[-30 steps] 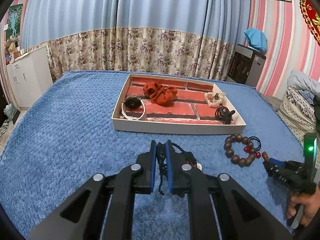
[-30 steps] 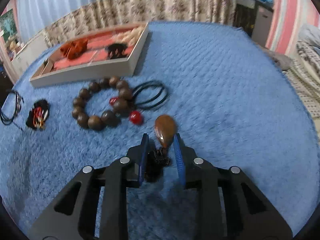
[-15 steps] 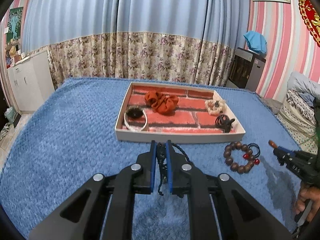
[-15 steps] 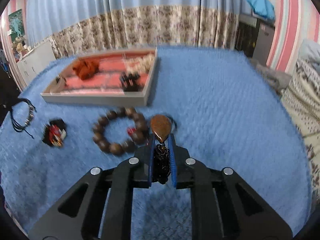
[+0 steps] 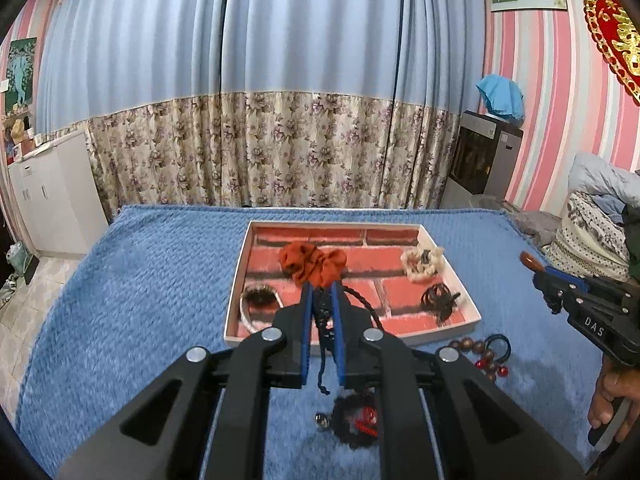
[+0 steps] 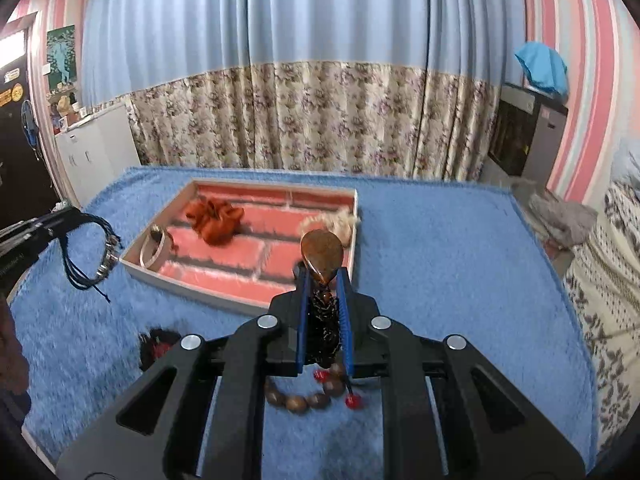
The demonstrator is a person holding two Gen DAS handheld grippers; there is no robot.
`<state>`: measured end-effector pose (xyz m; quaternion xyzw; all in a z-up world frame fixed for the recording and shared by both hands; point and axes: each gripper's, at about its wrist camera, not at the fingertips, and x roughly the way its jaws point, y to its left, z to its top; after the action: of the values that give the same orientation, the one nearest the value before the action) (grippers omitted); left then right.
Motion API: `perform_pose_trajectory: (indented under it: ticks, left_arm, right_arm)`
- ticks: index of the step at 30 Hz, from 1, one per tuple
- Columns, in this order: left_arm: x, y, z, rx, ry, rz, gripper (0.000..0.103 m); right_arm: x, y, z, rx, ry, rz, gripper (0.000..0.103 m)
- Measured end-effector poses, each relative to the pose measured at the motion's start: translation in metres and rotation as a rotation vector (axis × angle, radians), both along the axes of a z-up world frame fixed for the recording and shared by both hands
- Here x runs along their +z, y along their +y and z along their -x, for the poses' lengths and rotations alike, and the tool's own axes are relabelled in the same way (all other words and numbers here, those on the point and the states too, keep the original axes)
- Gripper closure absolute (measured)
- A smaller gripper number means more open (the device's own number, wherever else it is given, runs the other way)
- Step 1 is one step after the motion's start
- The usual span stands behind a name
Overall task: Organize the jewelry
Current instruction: 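Carry the cord bracelets with the left tool while the right tool carries the pendant toward the tray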
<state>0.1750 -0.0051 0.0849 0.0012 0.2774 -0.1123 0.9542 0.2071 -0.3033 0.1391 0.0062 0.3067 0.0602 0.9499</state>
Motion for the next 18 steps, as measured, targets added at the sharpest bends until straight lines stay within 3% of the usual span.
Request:
perform_pose_trajectory:
  ticks: [10,18]
  left_arm:
    - [-0.009,-0.006,-0.051,-0.005,0.038,0.001,0.093]
    - [-0.031,-0.014,-0.096,-0.029,0.080,0.016,0.093]
  right_arm:
    - [0.015,0.025,-0.060,0.054,0.006,-0.047,0.089]
    - [-0.014,0.045,-0.107,0.080,0.077,-0.054,0.089]
